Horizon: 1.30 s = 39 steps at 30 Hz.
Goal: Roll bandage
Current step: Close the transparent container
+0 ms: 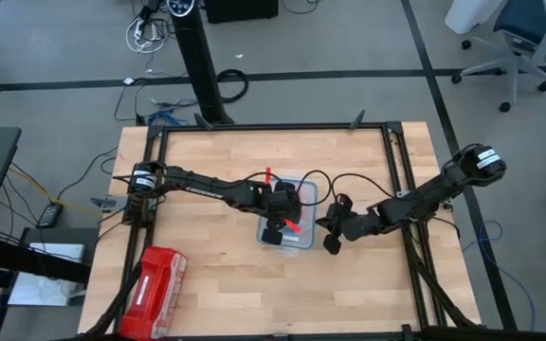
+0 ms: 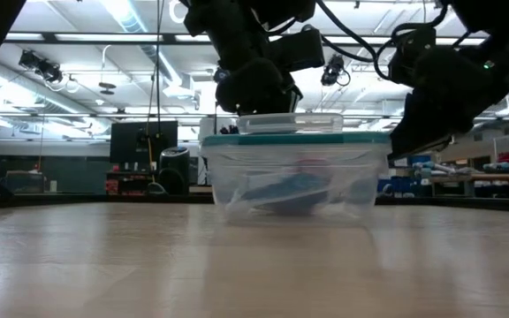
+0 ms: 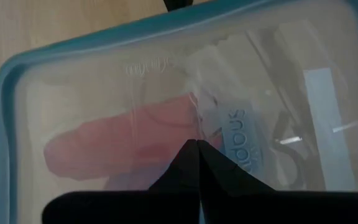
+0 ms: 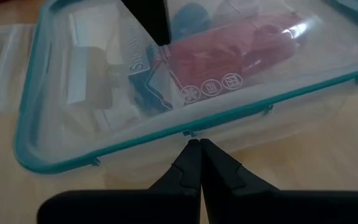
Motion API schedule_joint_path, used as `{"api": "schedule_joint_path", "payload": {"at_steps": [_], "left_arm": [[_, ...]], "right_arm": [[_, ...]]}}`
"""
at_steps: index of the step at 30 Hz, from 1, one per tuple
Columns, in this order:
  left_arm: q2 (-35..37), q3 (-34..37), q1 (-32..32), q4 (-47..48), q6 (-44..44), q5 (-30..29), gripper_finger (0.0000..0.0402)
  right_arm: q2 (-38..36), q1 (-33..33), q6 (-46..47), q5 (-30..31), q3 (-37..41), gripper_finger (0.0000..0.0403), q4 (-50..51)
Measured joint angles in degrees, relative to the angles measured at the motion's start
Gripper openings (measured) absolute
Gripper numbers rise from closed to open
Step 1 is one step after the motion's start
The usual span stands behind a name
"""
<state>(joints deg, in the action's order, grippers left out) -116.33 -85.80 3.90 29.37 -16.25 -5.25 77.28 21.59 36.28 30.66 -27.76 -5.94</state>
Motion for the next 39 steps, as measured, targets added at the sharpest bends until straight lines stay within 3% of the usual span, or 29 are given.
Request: {"api": "schedule_joint_path", "payload": {"at_steps": [10,24,39], "left_arm": [[3.81,0.35,-0.15,0.82,0.17,-0.26,0.0000],[7.45,0.24,-0.13,4.46,1.68,-6.09,0.0000],[10.40,-2.50,-0.87,31.17,7.53,-8.66,0.0000]], "right_arm": [[0.01,-2.22,-2.41,-2.28,-0.10,0.0002,-0.89],[0.09,-2.22,-1.68,-2.62,-0.03,0.0002,3.03],[-0.07,-2.17,-0.48,-3.89,-0.09,0.0002,6.07]]}}
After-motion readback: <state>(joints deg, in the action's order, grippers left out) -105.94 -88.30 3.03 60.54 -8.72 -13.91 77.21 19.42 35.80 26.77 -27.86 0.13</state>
